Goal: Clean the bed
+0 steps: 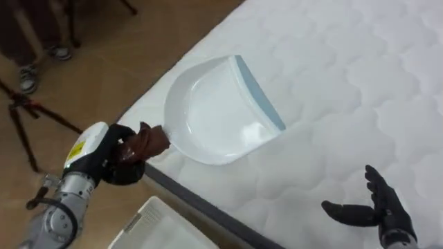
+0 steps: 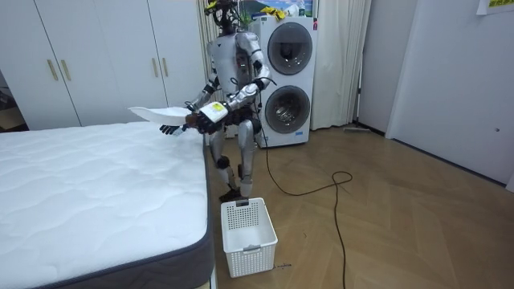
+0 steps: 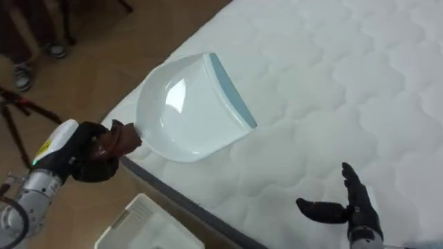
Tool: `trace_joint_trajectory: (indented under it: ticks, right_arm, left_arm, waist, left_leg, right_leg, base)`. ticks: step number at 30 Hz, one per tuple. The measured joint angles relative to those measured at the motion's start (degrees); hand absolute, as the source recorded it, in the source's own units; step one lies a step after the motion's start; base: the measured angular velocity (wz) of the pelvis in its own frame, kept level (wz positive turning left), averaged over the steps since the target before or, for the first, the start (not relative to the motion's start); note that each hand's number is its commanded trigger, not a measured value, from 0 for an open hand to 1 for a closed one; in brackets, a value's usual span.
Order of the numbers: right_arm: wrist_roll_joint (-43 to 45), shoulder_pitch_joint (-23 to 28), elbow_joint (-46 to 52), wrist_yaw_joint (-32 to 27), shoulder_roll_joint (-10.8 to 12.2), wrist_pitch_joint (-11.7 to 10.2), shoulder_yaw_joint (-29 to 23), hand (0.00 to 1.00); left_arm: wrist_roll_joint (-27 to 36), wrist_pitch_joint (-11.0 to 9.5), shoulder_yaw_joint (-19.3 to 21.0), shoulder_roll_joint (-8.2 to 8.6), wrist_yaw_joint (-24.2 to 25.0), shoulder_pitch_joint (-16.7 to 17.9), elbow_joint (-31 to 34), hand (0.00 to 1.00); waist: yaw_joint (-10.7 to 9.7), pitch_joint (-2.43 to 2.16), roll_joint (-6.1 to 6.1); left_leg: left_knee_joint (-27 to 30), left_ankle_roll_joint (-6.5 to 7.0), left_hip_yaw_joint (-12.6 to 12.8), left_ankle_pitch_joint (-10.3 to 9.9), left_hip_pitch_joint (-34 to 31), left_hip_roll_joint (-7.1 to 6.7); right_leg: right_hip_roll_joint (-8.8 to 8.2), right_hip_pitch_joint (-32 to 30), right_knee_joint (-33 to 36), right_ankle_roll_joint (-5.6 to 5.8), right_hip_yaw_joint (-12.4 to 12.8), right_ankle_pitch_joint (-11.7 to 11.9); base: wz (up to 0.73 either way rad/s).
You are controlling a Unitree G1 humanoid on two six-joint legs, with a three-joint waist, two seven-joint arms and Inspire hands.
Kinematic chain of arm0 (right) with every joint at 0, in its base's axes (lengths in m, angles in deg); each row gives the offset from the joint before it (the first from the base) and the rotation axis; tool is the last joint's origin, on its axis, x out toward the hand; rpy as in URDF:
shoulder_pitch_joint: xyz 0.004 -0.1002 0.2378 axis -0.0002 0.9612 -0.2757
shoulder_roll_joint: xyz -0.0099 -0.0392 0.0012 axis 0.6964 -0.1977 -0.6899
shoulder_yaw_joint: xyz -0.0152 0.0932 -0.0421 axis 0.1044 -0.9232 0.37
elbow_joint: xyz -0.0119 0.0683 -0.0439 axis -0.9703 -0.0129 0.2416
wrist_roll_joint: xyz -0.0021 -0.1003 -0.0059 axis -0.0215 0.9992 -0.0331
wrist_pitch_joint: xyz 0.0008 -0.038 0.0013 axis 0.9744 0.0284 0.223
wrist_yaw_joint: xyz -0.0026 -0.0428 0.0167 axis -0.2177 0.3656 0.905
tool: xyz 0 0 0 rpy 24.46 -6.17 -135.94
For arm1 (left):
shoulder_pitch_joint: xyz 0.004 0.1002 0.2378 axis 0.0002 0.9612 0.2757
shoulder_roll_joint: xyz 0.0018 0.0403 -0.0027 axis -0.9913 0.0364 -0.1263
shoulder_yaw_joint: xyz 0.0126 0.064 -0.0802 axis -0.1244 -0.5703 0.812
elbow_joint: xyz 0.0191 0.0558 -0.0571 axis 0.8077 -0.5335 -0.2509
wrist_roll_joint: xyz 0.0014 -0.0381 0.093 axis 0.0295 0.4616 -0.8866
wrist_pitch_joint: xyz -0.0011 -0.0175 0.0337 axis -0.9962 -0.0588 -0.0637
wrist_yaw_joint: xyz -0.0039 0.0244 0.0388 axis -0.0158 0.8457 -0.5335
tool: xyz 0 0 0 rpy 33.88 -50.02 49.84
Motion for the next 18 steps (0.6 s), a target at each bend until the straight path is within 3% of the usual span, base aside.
trace_joint_trajectory:
  ticks: [1, 2, 3, 4, 5, 7, 10, 14, 17, 18]
  right_arm:
    - [-0.02, -0.23, -0.02, 0.5, 0.17, 0.0, 0.62, 0.0]
    - [-0.03, -0.4, -0.12, 0.96, 0.17, 0.0, 0.96, 0.0]
    - [0.0, -0.8, -0.35, 1.93, 0.16, 0.0, 1.52, 0.0]
    - [0.06, -0.9, -0.24, 2.4, 0.32, -0.02, 1.92, 0.0]
    - [0.07, -0.9, -0.17, 2.39, 0.45, -0.03, 1.91, 0.0]
    - [-0.06, -0.91, 0.71, 2.33, 0.53, -0.03, 1.71, 0.0]
    - [-0.4, -1.67, 0.71, 3.36, 0.47, -0.67, 1.65, 0.0]
    - [0.03, -2.16, 0.51, 4.24, 0.43, -1.04, 1.46, 0.0]
    - [-0.46, -3.2, 0.57, 5.31, 0.54, -1.04, 1.67, 0.0]
    - [-0.4, -4.01, 0.85, 6.11, 0.57, -1.04, 1.77, 0.0]
  left_arm:
    - [0.4, 0.01, 0.02, 0.05, 0.0, -0.04, -0.02, 1.0]
    - [0.49, 0.04, 0.02, 0.13, 0.05, 0.06, -0.05, 1.0]
    - [0.49, 0.18, 0.02, 0.42, 0.34, 0.08, -0.11, 1.0]
    - [0.48, 0.11, 0.02, 0.61, 0.57, -0.06, -0.06, 1.0]
    - [0.5, 0.03, 0.02, 0.78, 0.59, -0.27, -0.02, 1.0]
    - [1.13, -0.15, 0.0, 1.9, 0.56, -1.13, 0.0, 1.0]
    - [3.59, -0.2, -0.55, 2.05, 0.57, -0.61, 0.0, 1.0]
    - [6.99, -0.24, -0.62, 2.71, 0.3, -0.4, 0.0, 1.0]
    - [10.45, -0.25, -0.59, 4.73, -1.02, 0.38, 0.03, 1.0]
    - [10.92, -0.25, -0.53, 5.65, -1.4, 0.99, 0.03, 1.0]
  waist:
    - [0.58, 0.27, -0.59]
    - [1.0, 0.3, -0.76]
    - [1.61, 0.2, -0.77]
    - [0.91, 0.13, -0.53]
    - [0.14, 0.12, -0.53]
    - [-2.05, 0.1, -0.63]
    - [-3.66, 0.13, -0.74]
    - [-3.4, 0.13, -0.88]
    - [-2.32, 0.12, -0.86]
    - [-1.0, 0.14, -0.78]
  left_leg:
    - [0.86, -0.16, -4.28, 0.09, -0.54, -0.23]
    - [1.5, -0.16, -7.7, 0.1, -0.92, -0.27]
    - [2.45, -0.3, -13.65, 0.11, -1.59, -0.08]
    - [2.81, -0.73, -18.03, 0.22, -1.95, 0.16]
    - [2.91, -0.95, -19.29, 0.14, -1.85, 0.22]
    - [2.98, -1.75, -19.24, -0.35, -1.1, 0.76]
    - [4.43, -1.92, -19.08, -0.44, -1.07, 1.7]
    - [5.0, -2.84, -17.91, -0.84, 0.06, 2.4]
    - [5.28, -3.26, -18.47, -0.8, 0.59, 2.4]
    - [5.06, -3.35, -22.4, -0.75, 0.63, 1.7]
  right_leg:
    - [0.52, 0.18, -2.69, 0.05, 0.16, 0.07]
    - [0.8, 0.18, -3.47, 0.07, 0.2, 0.23]
    - [1.6, 1.1, -4.96, -0.23, 0.39, 1.08]
    - [2.42, 2.22, -6.69, -0.56, 0.22, 2.19]
    - [2.57, 2.65, -7.15, -0.68, -0.16, 2.34]
    - [2.98, 2.63, -6.86, -0.89, -0.38, 2.46]
    - [3.7, 2.68, -6.89, -1.36, -0.1, 2.63]
    - [4.33, 1.96, -6.33, -2.22, 0.44, 2.24]
    - [5.63, 0.64, -5.6, -2.83, 4.44, 2.17]
    - [6.6, -0.16, -5.54, -3.32, 6.73, 2.52]
  base:
    - [-1.4]
    - [-1.57]
    - [-1.28]
    - [-0.97]
    - [-0.39]
    - [-0.15]
    - [-0.14]
    - [-0.28]
    - [-0.66]
    - [-1.19]
